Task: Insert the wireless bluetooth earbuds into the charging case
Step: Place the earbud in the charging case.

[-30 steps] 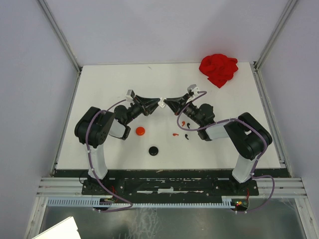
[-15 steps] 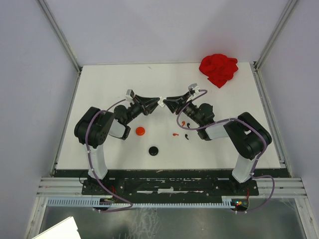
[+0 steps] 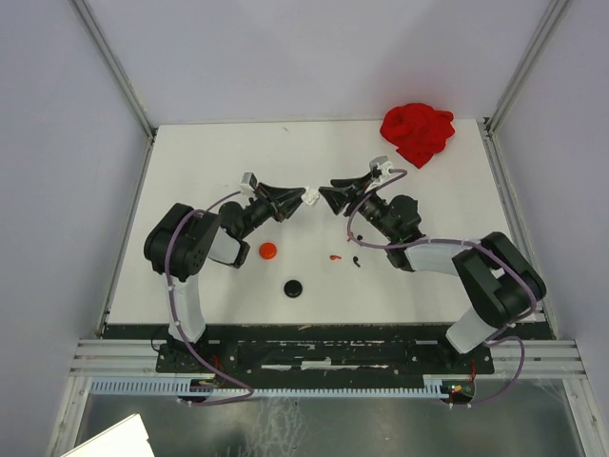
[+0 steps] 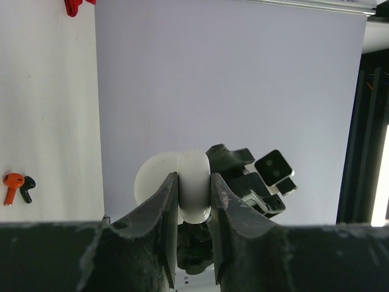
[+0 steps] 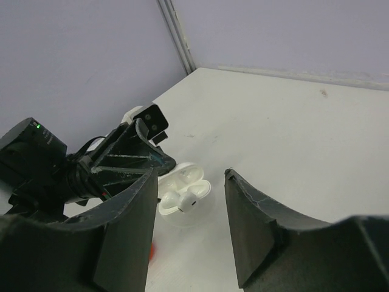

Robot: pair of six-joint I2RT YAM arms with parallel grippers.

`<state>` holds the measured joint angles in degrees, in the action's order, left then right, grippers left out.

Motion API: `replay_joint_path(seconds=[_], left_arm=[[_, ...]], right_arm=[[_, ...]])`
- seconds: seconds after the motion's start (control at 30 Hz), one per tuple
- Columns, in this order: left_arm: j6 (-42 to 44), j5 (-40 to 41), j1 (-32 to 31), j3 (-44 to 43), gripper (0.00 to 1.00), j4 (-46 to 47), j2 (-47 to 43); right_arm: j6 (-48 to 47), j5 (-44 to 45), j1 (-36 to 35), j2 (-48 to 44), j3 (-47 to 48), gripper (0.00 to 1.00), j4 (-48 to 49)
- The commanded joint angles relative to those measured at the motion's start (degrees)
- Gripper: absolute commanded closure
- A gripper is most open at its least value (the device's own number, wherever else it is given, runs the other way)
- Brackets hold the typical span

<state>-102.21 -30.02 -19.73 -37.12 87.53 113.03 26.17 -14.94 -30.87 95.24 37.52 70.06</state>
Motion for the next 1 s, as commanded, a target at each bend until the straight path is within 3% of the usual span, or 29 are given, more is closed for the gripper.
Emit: replay_joint_path(seconds=[0.0,0.13,0.23,0.33,0.6,0.97], left_arm=[[0.0,1.1,-0.2,0.4,0.97,11.5,1.3],[1.2,2.1,-0.1,1.1,0.97,9.7,0.9],[3.6,3.3,-0.1,1.8,0.97,5.9,-0.7],[6.3,4.5,-0.2,2.4,0.97,2.3,-2.5],[10.1,6.4,-0.2,3.7,0.97,-3.7,-5.1],[13.7,7.1,-0.4,4.5,0.97,-8.6,-5.5]], right_arm=[[-5.1,5.8,0.4,-9.9,2.8,0.45,-17.7],[-6.8,13.9,0.3,-13.6,15.7,0.43,-56.2],[-7.7,15.4,0.1,-12.6,22.4,0.41,-71.8],[-8.5,16.7,-0.5,-10.0,27.3,0.38,-80.8],[-12.5,21.4,-5.9,0.1,38.2,0.3,-94.5],[-11.6,22.3,-9.6,4.4,41.6,0.29,-94.4]])
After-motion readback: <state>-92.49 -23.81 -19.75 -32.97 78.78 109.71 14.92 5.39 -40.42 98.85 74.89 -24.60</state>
